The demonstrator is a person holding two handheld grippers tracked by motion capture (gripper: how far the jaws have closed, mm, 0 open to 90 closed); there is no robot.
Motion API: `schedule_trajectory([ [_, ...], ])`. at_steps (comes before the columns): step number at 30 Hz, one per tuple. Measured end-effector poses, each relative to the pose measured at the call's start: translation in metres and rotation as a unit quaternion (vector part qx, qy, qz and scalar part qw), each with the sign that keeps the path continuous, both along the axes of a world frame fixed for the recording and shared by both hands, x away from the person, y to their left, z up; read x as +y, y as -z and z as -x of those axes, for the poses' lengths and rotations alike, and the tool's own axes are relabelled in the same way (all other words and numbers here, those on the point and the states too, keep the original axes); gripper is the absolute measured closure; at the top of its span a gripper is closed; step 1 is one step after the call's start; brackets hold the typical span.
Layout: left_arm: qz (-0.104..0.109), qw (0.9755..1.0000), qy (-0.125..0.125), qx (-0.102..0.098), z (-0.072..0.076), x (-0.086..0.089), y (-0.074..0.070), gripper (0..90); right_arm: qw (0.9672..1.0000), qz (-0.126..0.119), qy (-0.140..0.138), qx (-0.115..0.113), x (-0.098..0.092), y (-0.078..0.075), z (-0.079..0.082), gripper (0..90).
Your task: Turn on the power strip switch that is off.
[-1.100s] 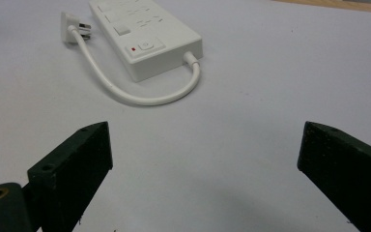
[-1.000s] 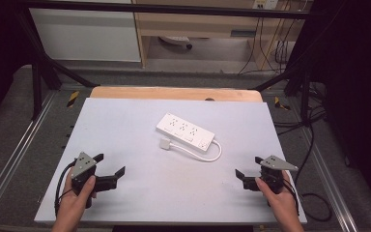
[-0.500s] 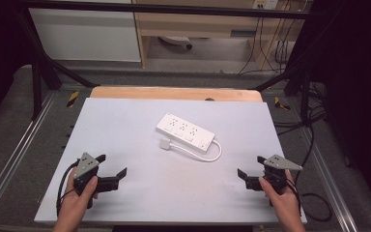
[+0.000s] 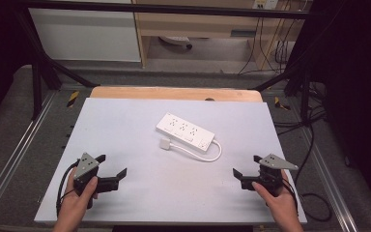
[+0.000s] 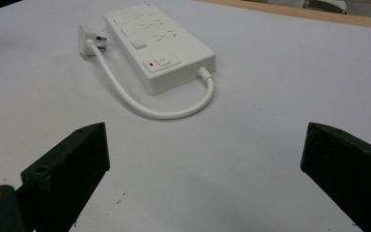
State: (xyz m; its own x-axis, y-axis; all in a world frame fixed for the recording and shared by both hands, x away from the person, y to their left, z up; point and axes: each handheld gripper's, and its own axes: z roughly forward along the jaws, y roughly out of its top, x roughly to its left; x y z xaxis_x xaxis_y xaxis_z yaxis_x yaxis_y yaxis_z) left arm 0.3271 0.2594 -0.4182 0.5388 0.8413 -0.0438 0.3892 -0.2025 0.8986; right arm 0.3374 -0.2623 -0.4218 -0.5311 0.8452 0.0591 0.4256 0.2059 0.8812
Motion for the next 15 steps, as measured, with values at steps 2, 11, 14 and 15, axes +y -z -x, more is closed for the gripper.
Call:
schedule_trajectory([
  [2, -0.002, 1.0, -0.001, 0.002, -0.0001, -0.0002, 0.0002, 6.3, 1.0, 0.0, 0.0, -0.003, 0.0008, -0.0028, 0.002, 3.8],
  [11, 0.0, 1.0, -0.004, 0.001, -0.0005, 0.0014, 0.0, 6.3, 0.9999, -0.003, -0.013, 0.008, 0.0062, -0.0077, 0.0047, 3.9],
  [14, 0.0, 1.0, -0.002, -0.001, 0.0003, 0.0012, -0.0005, 6.2, 0.9997, 0.002, -0.02, 0.011, 0.0092, -0.0072, 0.0052, 3.8],
  [15, 0.0, 1.0, -0.002, -0.001, 0.0003, 0.0012, -0.0005, 6.3, 0.9997, 0.002, -0.02, 0.011, 0.0092, -0.0072, 0.0052, 3.8],
])
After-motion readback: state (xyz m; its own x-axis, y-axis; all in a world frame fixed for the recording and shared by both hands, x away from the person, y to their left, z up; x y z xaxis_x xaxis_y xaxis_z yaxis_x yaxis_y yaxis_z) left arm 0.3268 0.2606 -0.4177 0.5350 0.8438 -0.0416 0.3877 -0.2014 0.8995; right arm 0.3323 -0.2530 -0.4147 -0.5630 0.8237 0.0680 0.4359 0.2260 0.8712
